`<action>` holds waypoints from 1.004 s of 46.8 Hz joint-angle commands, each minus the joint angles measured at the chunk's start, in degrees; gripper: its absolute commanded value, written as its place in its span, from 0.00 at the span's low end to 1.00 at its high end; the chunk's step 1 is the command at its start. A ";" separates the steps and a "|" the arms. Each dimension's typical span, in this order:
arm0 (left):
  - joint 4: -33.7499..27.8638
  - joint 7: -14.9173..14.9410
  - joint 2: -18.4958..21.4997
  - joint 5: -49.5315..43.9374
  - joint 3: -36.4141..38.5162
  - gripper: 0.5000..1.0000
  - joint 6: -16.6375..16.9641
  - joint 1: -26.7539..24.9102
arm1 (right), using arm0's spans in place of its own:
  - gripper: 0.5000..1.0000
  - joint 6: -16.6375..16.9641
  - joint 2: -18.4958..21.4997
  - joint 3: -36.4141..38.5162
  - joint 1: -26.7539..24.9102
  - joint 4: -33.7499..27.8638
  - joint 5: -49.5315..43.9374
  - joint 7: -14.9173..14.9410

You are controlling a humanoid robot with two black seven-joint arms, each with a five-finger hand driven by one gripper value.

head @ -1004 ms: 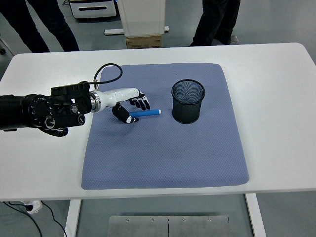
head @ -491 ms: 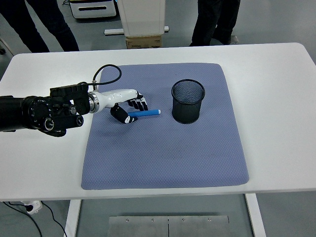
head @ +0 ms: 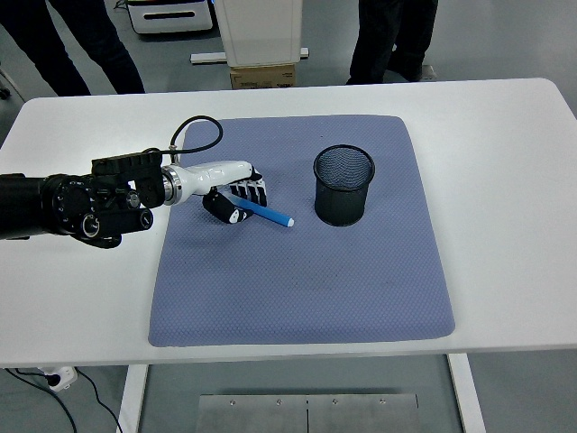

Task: Left hand places marker in pen holder

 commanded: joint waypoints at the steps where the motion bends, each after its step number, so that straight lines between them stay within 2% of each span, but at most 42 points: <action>1: 0.02 -0.09 0.05 0.00 0.00 0.00 -0.01 0.01 | 1.00 0.00 0.00 0.00 0.00 0.00 0.00 0.00; 47: 1.78 -3.26 2.42 -1.41 -0.79 0.00 -1.32 -2.97 | 1.00 0.00 0.00 0.00 0.00 0.00 0.00 0.00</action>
